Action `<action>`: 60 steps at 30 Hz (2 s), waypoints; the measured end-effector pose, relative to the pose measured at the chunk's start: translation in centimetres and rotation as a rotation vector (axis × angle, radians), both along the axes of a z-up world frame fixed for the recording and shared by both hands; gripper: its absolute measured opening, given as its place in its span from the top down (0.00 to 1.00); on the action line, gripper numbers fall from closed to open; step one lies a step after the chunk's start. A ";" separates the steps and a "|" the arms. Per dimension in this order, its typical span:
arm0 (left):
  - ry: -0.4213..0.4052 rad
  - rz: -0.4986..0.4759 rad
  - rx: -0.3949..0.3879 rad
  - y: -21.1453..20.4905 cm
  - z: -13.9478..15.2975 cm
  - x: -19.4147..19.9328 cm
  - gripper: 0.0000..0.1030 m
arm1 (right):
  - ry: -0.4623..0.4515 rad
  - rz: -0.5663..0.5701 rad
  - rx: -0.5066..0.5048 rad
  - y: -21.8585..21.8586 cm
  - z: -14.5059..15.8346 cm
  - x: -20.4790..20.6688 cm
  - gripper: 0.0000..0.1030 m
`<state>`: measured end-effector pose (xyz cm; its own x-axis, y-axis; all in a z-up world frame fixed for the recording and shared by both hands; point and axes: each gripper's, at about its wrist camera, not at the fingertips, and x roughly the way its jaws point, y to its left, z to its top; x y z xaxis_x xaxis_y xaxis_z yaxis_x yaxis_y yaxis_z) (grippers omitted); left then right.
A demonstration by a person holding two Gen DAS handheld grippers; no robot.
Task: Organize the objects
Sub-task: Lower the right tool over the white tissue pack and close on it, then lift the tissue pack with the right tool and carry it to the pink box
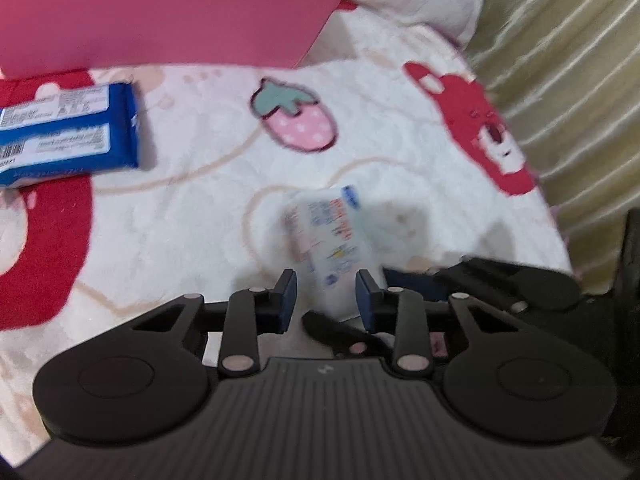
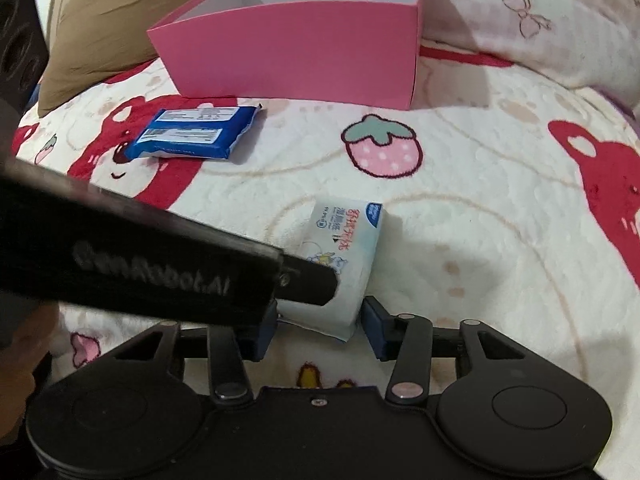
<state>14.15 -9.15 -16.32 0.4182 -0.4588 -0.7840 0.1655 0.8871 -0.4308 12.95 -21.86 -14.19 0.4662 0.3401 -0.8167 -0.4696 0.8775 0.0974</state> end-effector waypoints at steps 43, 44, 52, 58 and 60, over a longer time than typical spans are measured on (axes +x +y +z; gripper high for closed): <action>-0.010 0.064 -0.024 1.7 0.9 -0.8 0.74 | 0.035 0.047 0.081 1.4 0.1 0.6 0.48; -0.013 0.061 -0.032 1.8 1.2 -0.9 0.74 | 0.042 0.045 0.084 1.3 0.2 0.5 0.51; -0.086 0.014 -0.026 1.7 4.7 -2.0 0.74 | 0.003 -0.019 0.178 -0.1 3.6 -0.3 0.52; -0.092 -0.040 -0.009 2.0 7.0 -2.7 0.74 | -0.019 -0.030 0.190 0.0 5.6 -1.4 0.52; -0.101 -0.049 -0.016 2.3 7.5 -2.9 0.74 | -0.021 -0.023 0.177 0.2 6.3 -1.6 0.52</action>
